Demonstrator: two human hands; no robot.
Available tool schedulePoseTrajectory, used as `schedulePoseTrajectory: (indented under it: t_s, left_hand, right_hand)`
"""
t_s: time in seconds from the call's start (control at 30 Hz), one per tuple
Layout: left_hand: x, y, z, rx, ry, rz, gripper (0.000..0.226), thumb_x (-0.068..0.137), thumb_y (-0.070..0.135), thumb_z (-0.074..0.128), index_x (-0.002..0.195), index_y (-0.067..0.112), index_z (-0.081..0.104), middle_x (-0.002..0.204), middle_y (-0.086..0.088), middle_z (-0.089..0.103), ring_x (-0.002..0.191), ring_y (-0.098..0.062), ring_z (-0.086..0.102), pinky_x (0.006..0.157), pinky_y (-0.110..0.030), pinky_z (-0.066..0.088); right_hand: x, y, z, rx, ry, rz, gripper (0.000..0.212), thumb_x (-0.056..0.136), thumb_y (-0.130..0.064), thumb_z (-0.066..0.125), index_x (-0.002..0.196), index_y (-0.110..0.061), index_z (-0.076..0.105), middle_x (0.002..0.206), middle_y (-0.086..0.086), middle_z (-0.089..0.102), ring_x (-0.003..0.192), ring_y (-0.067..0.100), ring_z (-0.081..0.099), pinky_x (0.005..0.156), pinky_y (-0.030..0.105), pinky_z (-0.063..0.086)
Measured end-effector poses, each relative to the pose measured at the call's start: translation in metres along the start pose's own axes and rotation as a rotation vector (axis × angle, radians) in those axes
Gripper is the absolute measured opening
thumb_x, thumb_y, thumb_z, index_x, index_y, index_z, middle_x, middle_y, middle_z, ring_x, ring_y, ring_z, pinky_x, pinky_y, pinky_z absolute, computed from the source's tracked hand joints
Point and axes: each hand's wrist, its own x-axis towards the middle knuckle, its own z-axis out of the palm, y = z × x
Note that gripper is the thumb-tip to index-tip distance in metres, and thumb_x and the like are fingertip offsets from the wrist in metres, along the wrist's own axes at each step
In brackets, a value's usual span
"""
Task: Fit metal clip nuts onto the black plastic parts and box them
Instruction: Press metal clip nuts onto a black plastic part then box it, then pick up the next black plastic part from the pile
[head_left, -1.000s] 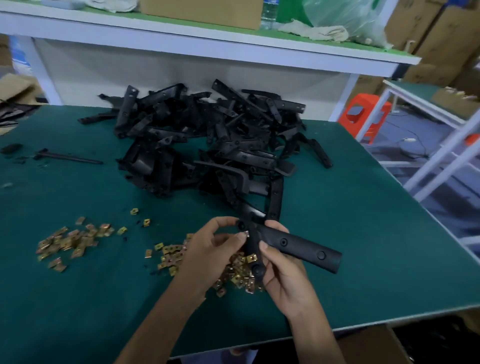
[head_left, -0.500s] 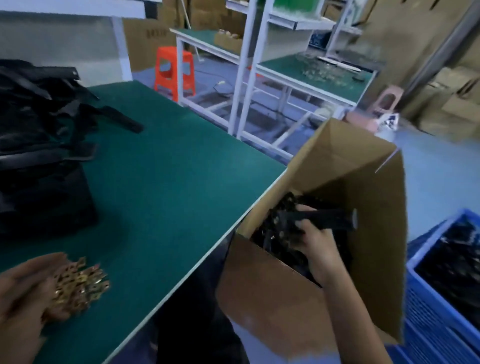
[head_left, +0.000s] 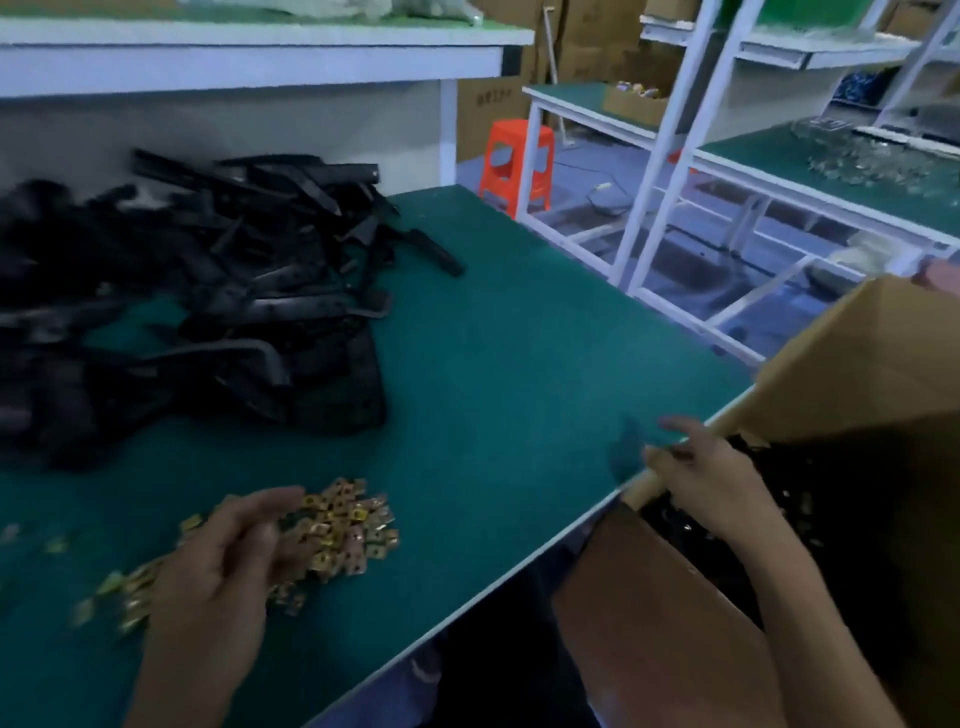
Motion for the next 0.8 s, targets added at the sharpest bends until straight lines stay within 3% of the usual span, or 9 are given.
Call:
schedulePoseTrajectory:
  t_s: [0.1, 0.23, 0.33, 0.37, 0.43, 0.5, 0.6, 0.7, 0.8]
  left_hand:
    - [-0.005, -0.001, -0.013, -0.044, 0.081, 0.021, 0.03, 0.104, 0.016, 0.051, 0.099, 0.037, 0.072, 0.106, 0.016, 0.072, 0.084, -0.003, 0.072, 0.075, -0.031, 0.056]
    - [-0.007, -0.01, -0.031, -0.063, 0.147, 0.022, 0.039, 0.101, 0.005, 0.054, 0.088, 0.036, 0.074, 0.098, 0.014, 0.075, 0.083, -0.004, 0.071, 0.065, -0.016, 0.056]
    - [-0.014, -0.014, -0.038, -0.086, 0.155, -0.024, 0.032, 0.1, 0.006, 0.056, 0.093, 0.031, 0.075, 0.096, 0.015, 0.076, 0.088, -0.005, 0.071, 0.072, -0.018, 0.055]
    - [-0.016, -0.016, -0.04, -0.09, 0.164, -0.035, 0.033, 0.1, 0.007, 0.057, 0.093, 0.034, 0.075, 0.097, 0.016, 0.076, 0.089, -0.003, 0.071, 0.076, -0.021, 0.054]
    - [-0.02, -0.016, -0.044, -0.099, 0.168, -0.039, 0.038, 0.099, 0.007, 0.059, 0.091, 0.039, 0.077, 0.099, 0.016, 0.076, 0.089, 0.0, 0.07, 0.076, -0.02, 0.051]
    - [-0.025, -0.016, -0.049, -0.056, 0.169, -0.022, 0.042, 0.098, 0.007, 0.059, 0.092, 0.045, 0.076, 0.1, 0.016, 0.075, 0.091, 0.001, 0.07, 0.081, -0.023, 0.051]
    - [-0.03, -0.021, -0.059, -0.009, 0.173, -0.038, 0.041, 0.098, 0.007, 0.059, 0.093, 0.045, 0.074, 0.1, 0.014, 0.076, 0.095, 0.0, 0.07, 0.088, -0.031, 0.052]
    - [-0.032, -0.027, -0.066, -0.007, 0.205, -0.067, 0.042, 0.098, 0.009, 0.06, 0.089, 0.047, 0.073, 0.099, 0.016, 0.076, 0.092, 0.002, 0.069, 0.084, -0.025, 0.05]
    - [-0.029, -0.024, -0.059, -0.031, 0.227, -0.083, 0.038, 0.098, 0.012, 0.061, 0.087, 0.046, 0.074, 0.1, 0.02, 0.074, 0.095, 0.001, 0.068, 0.08, -0.017, 0.047]
  right_hand:
    - [0.008, -0.082, 0.039, 0.039, -0.076, -0.238, 0.038, 0.094, -0.043, 0.067, 0.129, -0.032, 0.061, 0.106, -0.003, 0.071, 0.092, 0.026, 0.069, 0.091, 0.036, 0.05]
    - [0.013, -0.175, 0.105, 0.167, -0.359, -0.416, 0.036, 0.093, -0.044, 0.066, 0.127, -0.033, 0.062, 0.108, -0.01, 0.07, 0.084, 0.017, 0.065, 0.095, 0.046, 0.054]
    - [0.024, -0.225, 0.152, 0.134, -0.457, -0.432, 0.068, 0.091, -0.056, 0.064, 0.148, -0.026, 0.041, 0.142, 0.001, 0.057, 0.121, 0.027, 0.058, 0.102, 0.043, 0.048]
    - [0.028, -0.237, 0.165, 0.128, -0.435, -0.409, 0.079, 0.09, -0.058, 0.065, 0.152, -0.023, 0.032, 0.147, 0.004, 0.052, 0.128, 0.03, 0.054, 0.101, 0.042, 0.047]
    - [0.035, -0.251, 0.185, 0.111, -0.321, -0.371, 0.084, 0.087, -0.051, 0.069, 0.152, -0.019, 0.027, 0.142, 0.009, 0.054, 0.124, 0.034, 0.056, 0.096, 0.043, 0.05]
    - [0.041, -0.255, 0.196, 0.093, -0.212, -0.353, 0.078, 0.087, -0.039, 0.068, 0.15, -0.017, 0.028, 0.132, 0.012, 0.059, 0.115, 0.036, 0.06, 0.091, 0.045, 0.052]
    - [0.048, -0.245, 0.188, 0.203, -0.061, -0.356, 0.061, 0.095, -0.031, 0.059, 0.148, -0.016, 0.033, 0.132, 0.015, 0.06, 0.114, 0.039, 0.059, 0.091, 0.043, 0.047]
    - [0.047, -0.222, 0.16, 0.356, 0.065, -0.317, 0.046, 0.096, -0.026, 0.054, 0.139, -0.022, 0.038, 0.12, 0.014, 0.066, 0.104, 0.04, 0.062, 0.088, 0.044, 0.046]
    - [0.029, -0.196, 0.127, 0.514, 0.051, -0.305, 0.04, 0.096, -0.025, 0.054, 0.135, -0.031, 0.046, 0.105, 0.005, 0.07, 0.095, 0.032, 0.066, 0.087, 0.049, 0.053]
